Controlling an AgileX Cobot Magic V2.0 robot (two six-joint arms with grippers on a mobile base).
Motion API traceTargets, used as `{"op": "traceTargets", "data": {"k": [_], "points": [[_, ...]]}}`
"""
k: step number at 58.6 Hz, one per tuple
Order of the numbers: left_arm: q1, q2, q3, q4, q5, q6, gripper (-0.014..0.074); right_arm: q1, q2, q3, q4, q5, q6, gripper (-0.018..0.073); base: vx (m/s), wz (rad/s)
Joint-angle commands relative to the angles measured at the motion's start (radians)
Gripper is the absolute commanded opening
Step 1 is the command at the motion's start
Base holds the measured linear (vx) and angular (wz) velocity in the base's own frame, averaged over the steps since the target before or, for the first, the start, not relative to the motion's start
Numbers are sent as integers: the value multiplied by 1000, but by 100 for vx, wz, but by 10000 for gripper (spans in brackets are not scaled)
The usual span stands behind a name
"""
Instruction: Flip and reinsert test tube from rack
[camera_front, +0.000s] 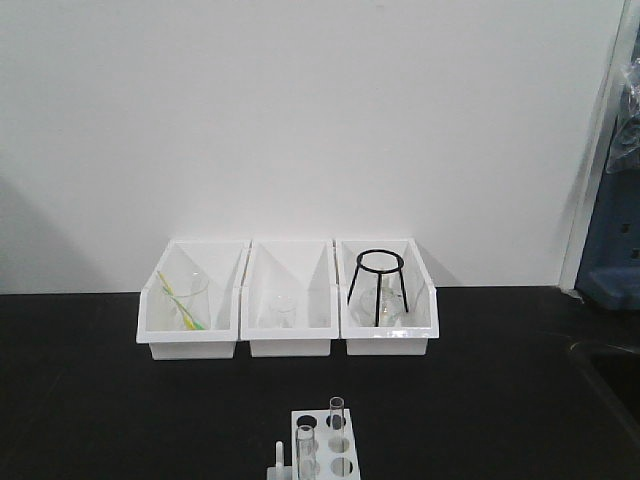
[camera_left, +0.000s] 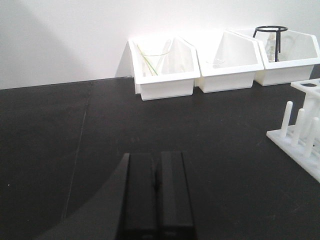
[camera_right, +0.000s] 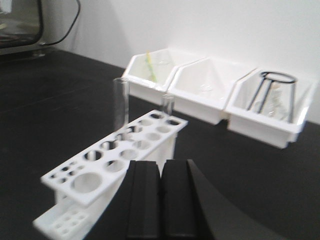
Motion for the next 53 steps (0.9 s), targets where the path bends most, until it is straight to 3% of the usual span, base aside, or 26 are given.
{"op": "traceTargets", "data": {"k": [1, 7, 20, 34, 53], "points": [[0, -7, -4, -5, -82, -9, -6, -66, -61, -29, 118, -6, -83, -11, 0, 0], [0, -7, -4, -5, -82, -9, -6, -189, -129, -29, 191, 54, -104, -11, 0, 0], [0, -7, -4, -5, -82, -9, -6, -402, -288, -29, 215, 182, -100, -11, 0, 0], [0, -7, -4, -5, -82, -9, -6, -441, -503, 104, 208, 171, -101, -11, 0, 0], [0, -7, -4, -5, -80, -9, -6, -440, -496, 99, 206, 180, -101, -11, 0, 0]]}}
